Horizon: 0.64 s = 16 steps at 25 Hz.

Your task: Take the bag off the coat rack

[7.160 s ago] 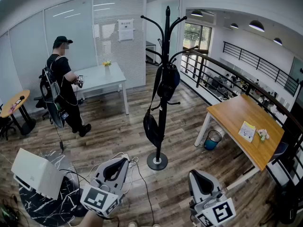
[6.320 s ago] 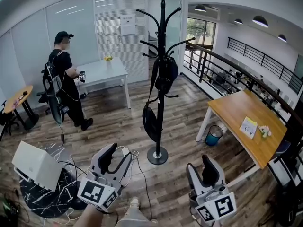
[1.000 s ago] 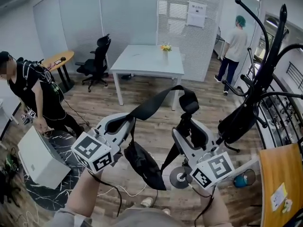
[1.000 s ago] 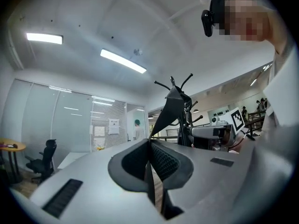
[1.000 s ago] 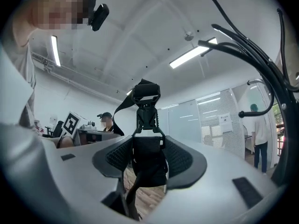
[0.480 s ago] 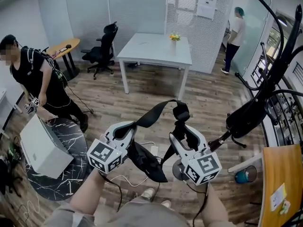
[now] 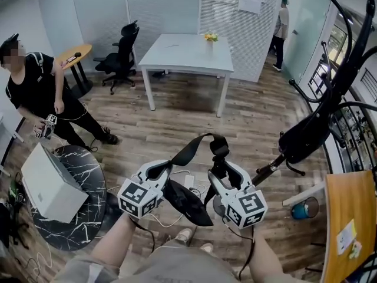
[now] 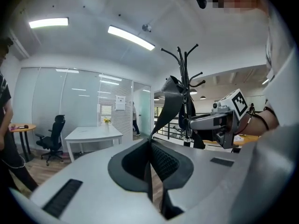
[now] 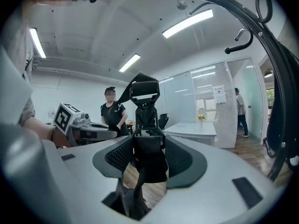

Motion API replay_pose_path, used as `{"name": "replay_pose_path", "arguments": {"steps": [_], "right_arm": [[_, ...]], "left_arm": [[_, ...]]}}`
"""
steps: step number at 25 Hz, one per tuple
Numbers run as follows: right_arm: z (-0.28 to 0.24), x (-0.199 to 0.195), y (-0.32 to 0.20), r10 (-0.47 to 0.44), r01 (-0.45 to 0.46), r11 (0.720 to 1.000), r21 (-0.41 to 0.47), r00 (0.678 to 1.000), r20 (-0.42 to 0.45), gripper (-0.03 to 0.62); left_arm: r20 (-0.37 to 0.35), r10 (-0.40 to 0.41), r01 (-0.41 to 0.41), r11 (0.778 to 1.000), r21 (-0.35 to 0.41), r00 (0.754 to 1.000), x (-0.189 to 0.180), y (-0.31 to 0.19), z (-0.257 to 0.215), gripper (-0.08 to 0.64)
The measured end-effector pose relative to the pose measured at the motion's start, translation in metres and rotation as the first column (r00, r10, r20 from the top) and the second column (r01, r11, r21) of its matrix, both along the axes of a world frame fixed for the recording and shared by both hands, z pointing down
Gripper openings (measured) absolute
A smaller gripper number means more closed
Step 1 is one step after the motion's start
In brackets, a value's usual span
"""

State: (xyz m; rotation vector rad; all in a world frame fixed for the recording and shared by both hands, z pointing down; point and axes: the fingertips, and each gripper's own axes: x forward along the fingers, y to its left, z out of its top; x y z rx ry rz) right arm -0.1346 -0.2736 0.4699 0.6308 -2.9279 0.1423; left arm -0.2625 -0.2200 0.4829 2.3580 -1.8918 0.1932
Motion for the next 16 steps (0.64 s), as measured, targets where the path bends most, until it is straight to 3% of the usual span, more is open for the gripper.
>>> {"name": "replay_pose_path", "arguments": {"steps": [16], "right_arm": [[-0.008,0.030,-0.014,0.050,-0.050,0.999,-0.022,0.999,-0.006,0.233]], "left_arm": [[-0.011,0.046,-0.046,0.999,-0.009,0.999,0.026,-0.022,-0.012,0.015]]}}
